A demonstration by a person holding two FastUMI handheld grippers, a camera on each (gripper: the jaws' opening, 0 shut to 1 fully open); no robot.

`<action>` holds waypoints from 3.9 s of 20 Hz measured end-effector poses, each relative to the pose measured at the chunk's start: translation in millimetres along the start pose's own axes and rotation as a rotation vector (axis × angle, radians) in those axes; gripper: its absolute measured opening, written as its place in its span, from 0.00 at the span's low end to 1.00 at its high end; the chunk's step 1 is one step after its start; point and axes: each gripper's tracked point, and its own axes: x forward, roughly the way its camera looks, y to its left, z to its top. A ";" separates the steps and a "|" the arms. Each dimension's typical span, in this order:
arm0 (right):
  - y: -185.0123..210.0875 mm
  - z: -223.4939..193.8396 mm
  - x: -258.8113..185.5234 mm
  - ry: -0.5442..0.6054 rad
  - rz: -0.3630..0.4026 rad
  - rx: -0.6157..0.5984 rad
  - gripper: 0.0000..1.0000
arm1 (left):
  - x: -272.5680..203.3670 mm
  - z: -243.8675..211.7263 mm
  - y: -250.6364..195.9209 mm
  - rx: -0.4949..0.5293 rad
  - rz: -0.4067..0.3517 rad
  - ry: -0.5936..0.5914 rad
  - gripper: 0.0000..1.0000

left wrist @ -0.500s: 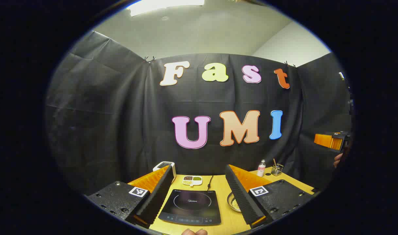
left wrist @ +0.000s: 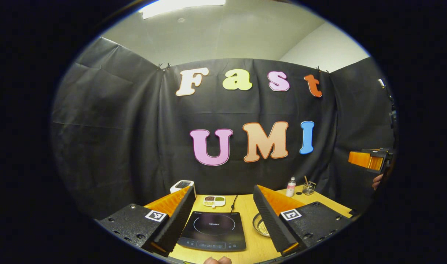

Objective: First push the handle of the pot to place it horizontally, then grasp the pot with both hands and set it on the induction cooktop.

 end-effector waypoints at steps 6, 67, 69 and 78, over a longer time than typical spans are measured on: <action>14.3 -3.2 -0.3 0.011 0.022 -0.019 0.93 | -2.2 0.6 6.5 0.006 0.007 -0.007 0.97; 123.3 -393.5 56.1 1.080 0.246 -0.041 0.03 | 180.5 -120.6 56.1 -0.063 -0.011 0.217 0.98; 113.8 -411.0 50.0 1.134 0.202 -0.052 0.03 | 185.4 -118.4 59.4 -0.056 -0.025 0.206 0.98; 70.8 -428.3 50.9 1.202 0.123 -0.007 0.03 | 194.1 -130.0 56.1 -0.084 -0.003 0.239 0.99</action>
